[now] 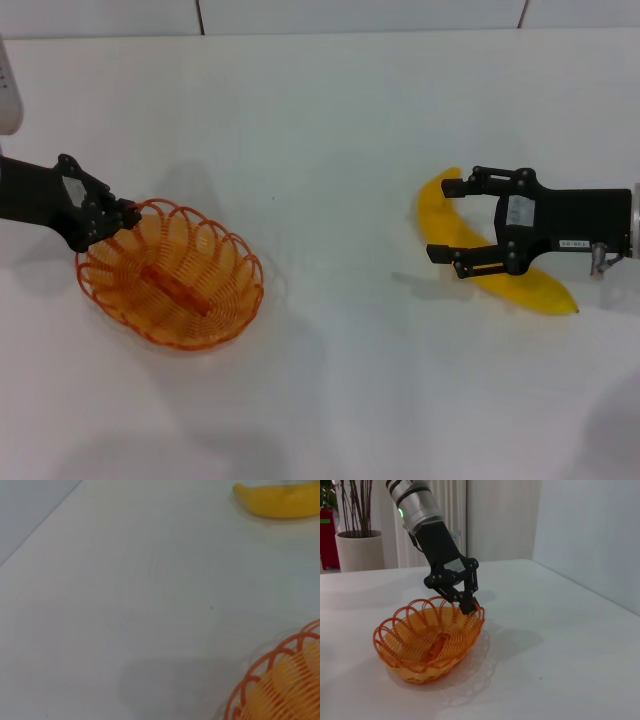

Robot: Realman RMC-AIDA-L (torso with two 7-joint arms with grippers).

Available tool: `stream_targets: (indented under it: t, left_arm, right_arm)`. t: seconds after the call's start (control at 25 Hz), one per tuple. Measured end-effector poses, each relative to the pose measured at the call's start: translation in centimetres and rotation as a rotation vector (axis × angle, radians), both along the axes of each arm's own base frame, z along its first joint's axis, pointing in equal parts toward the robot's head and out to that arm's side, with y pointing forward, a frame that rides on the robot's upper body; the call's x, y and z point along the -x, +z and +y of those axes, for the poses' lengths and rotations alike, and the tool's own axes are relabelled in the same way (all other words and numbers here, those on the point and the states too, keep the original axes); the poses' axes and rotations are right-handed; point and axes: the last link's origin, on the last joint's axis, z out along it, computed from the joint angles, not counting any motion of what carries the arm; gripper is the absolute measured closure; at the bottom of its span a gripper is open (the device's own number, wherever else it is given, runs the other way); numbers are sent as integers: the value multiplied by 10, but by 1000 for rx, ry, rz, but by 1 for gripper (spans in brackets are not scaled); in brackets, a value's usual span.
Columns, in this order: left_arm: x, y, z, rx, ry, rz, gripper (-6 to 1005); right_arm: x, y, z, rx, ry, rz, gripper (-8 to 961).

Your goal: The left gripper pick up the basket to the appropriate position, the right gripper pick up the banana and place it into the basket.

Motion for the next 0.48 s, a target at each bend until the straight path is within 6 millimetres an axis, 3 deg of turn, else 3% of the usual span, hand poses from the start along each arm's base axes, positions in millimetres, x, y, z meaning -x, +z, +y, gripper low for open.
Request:
stream_targets:
  t: [0.12,0.48]
  left_arm:
    - [0,0,0,-2,1,0,896]
    - [-2,1,-3,-8,7,-50,929]
  right_arm:
    - [0,0,0,0,0,0,60]
    - [-3,2,-1,-2,-6,-3,60]
